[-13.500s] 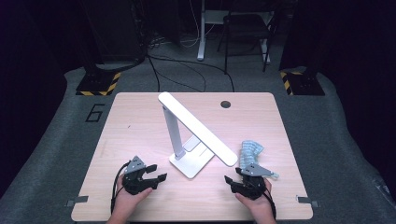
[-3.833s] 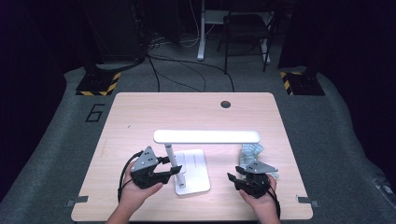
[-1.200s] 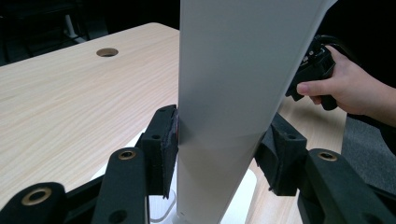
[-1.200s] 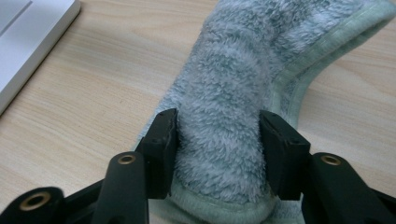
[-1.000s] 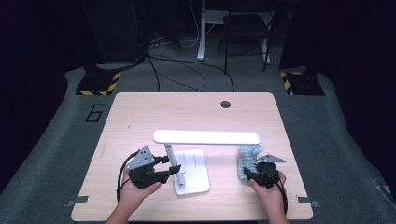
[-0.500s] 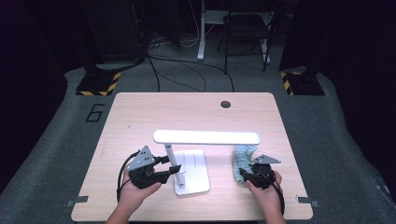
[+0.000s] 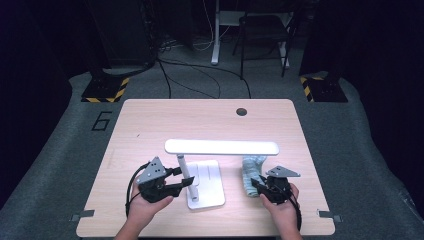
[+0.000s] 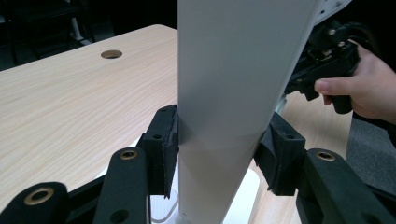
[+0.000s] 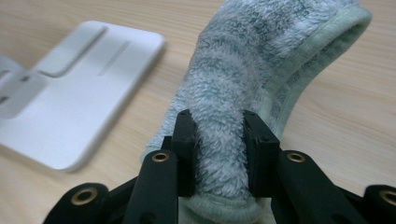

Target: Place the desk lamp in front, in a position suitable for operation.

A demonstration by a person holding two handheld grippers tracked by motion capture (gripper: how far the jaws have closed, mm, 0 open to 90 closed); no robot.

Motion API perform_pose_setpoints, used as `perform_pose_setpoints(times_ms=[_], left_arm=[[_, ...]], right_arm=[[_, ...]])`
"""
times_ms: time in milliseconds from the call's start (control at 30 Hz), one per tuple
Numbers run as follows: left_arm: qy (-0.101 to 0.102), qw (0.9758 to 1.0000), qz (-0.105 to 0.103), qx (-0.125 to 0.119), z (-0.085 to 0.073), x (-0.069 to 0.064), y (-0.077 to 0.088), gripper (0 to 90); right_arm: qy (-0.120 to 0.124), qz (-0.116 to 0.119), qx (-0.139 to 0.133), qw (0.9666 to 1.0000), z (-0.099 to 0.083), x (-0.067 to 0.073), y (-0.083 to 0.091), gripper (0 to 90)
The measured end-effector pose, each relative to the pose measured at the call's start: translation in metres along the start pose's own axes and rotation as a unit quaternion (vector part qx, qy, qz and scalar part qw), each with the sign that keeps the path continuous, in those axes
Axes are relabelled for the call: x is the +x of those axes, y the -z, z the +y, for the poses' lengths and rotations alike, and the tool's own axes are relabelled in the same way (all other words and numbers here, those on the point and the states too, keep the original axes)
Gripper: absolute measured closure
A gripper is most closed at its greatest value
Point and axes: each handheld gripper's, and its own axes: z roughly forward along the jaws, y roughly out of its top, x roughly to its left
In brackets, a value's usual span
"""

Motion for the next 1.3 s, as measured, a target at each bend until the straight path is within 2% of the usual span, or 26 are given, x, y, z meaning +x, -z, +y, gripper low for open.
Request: perform_pose_setpoints(times_ms=[100, 167, 233, 367, 467, 533, 600, 633, 667, 733, 900, 967, 1033, 1067, 1200, 1233, 1300], left_arm=[[-0.005, 1.0000, 0.003, -0.004, 0.000, -0.001, -0.001, 53.0], [-0.003, 1.0000, -0.002, -0.001, 0.000, -0.002, -0.001, 53.0], [-0.005, 1.0000, -0.001, -0.002, 0.000, -0.003, -0.001, 52.9], [-0.008, 0.9999, -0.008, 0.001, 0.002, -0.002, -0.002, 52.3], [-0.007, 0.9998, -0.016, -0.004, 0.004, 0.000, 0.000, 51.2], [0.000, 0.9996, -0.026, -0.010, 0.006, 0.001, 0.001, 49.5], [0.000, 0.9995, -0.028, -0.013, 0.009, 0.002, 0.004, 48.9], [0.000, 0.9994, -0.031, -0.014, 0.011, 0.002, 0.005, 48.9], [-0.001, 0.9994, -0.033, -0.011, 0.012, 0.002, 0.006, 49.0], [-0.009, 0.9993, -0.035, -0.009, 0.014, 0.002, 0.008, 49.7], [-0.017, 0.9995, -0.027, -0.010, 0.014, -0.001, 0.007, 52.9], [-0.019, 0.9994, -0.028, -0.009, 0.014, -0.001, 0.007, 53.1], [-0.018, 0.9994, -0.028, -0.013, 0.014, -0.001, 0.007, 53.1], [-0.018, 0.9993, -0.030, -0.014, 0.013, 0.000, 0.007, 53.1], [-0.020, 0.9993, -0.029, -0.013, 0.013, -0.001, 0.007, 53.1], [-0.020, 0.9993, -0.030, -0.013, 0.013, -0.001, 0.007, 53.2], [-0.016, 0.9993, -0.030, -0.015, 0.013, -0.001, 0.007, 53.2]], right_arm=[[0.023, 0.022, 0.001, 0.9995, 0.002, 0.023, -0.003, 69.5], [0.045, 0.036, 0.016, 0.9982, 0.002, 0.039, -0.008, 69.5], [0.056, 0.048, 0.024, 0.9970, 0.001, 0.054, -0.013, 69.5], [0.066, 0.072, 0.026, 0.9949, 0.002, 0.072, -0.020, 69.4], [0.075, 0.076, 0.037, 0.9936, 0.002, 0.082, -0.025, 69.0], [0.089, 0.079, 0.044, 0.9919, 0.001, 0.085, -0.030, 68.4], [0.084, 0.080, 0.047, 0.9921, 0.001, 0.088, -0.033, 68.1], [0.095, 0.079, 0.045, 0.9913, 0.002, 0.087, -0.034, 68.0], [0.086, 0.080, 0.049, 0.9918, 0.002, 0.087, -0.034, 68.0], [0.096, 0.080, 0.049, 0.9910, 0.003, 0.086, -0.036, 68.0], [0.097, 0.071, 0.046, 0.9917, 0.002, 0.087, -0.039, 68.1], [0.086, 0.070, 0.048, 0.9926, 0.002, 0.087, -0.042, 68.1], [0.094, 0.069, 0.049, 0.9920, 0.005, 0.085, -0.045, 68.1], [0.084, 0.069, 0.052, 0.9927, 0.006, 0.086, -0.046, 68.1], [0.086, 0.067, 0.051, 0.9927, 0.011, 0.082, -0.055, 68.3], [0.079, 0.067, 0.053, 0.9932, 0.013, 0.082, -0.057, 68.3], [0.086, 0.066, 0.053, 0.9927, 0.017, 0.079, -0.063, 68.3]])
